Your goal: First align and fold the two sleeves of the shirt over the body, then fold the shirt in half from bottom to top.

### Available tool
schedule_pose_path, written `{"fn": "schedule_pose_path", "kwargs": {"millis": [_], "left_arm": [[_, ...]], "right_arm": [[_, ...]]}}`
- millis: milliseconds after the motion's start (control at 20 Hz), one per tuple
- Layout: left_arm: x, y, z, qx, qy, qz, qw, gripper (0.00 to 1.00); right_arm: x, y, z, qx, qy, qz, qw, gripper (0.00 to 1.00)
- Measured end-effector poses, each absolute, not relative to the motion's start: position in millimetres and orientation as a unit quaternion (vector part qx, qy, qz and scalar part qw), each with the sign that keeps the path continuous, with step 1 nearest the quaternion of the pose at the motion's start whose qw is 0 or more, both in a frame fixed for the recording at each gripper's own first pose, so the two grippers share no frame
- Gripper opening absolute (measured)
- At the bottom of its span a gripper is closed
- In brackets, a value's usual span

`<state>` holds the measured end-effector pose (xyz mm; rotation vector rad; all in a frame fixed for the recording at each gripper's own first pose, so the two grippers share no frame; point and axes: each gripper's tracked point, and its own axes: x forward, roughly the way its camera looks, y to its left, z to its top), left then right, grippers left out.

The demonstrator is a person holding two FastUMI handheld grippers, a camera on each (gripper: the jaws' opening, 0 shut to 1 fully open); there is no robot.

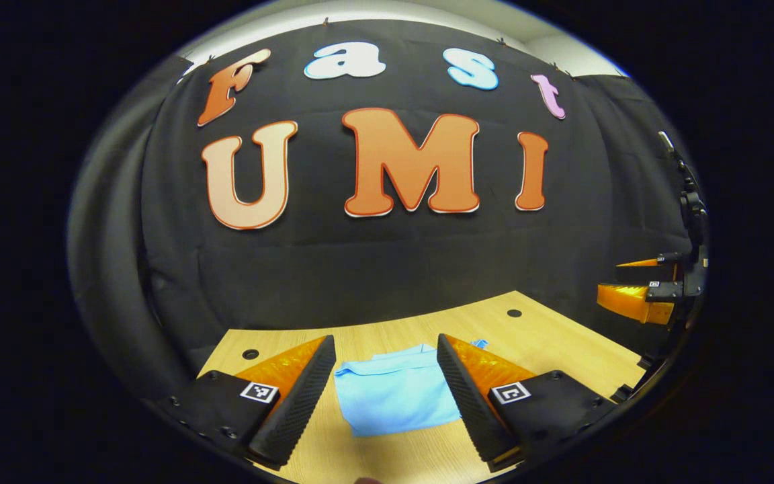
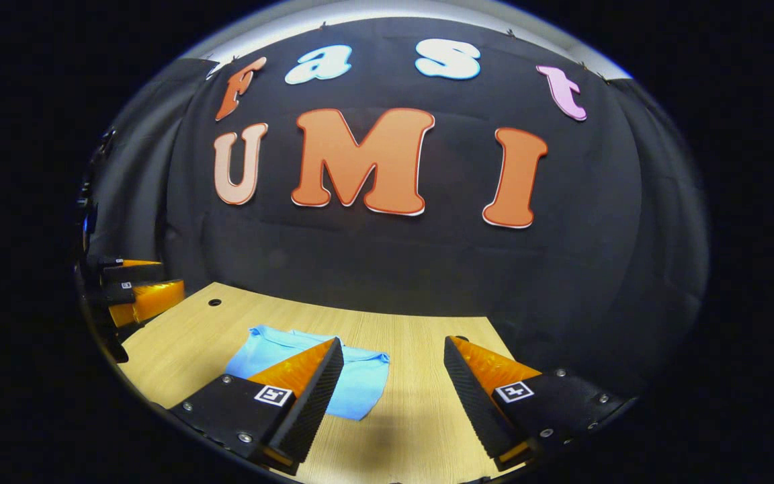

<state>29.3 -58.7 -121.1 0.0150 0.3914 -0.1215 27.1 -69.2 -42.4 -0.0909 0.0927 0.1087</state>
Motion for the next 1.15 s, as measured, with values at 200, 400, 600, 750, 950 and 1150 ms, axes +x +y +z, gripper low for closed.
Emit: {"fn": "schedule_pose_path", "kwargs": {"millis": [200, 400, 600, 750, 950, 1150], "left_arm": [[3, -66, -80, -0.006, 0.154, -0.051, 0.987, 0.99], [-22, -64, -44, 0.004, 0.107, -0.036, 0.994, 0.99], [-45, -52, -20, 0.025, 0.064, 0.021, 0.997, 0.96], [-65, -70, -24, 0.028, 0.06, 0.021, 0.998, 1.0], [-78, -75, -17, 0.03, 0.049, 0.018, 0.998, 1.0], [-87, -78, -7, 0.043, 0.033, 0.022, 0.998, 1.0]], "right_arm": [[-6, -74, -27, -0.046, 0.022, 0.054, 0.997, 0.94], [-32, -87, -13, -0.039, -0.006, 0.05, 0.998, 0.95], [-46, -104, -14, -0.062, -0.03, 0.023, 0.997, 0.96], [-60, -103, -14, -0.073, -0.044, 0.028, 0.996, 0.98], [-69, -101, -12, -0.081, -0.058, 0.028, 0.995, 0.98], [-73, -94, -7, -0.071, -0.068, 0.036, 0.995, 0.98]]}}
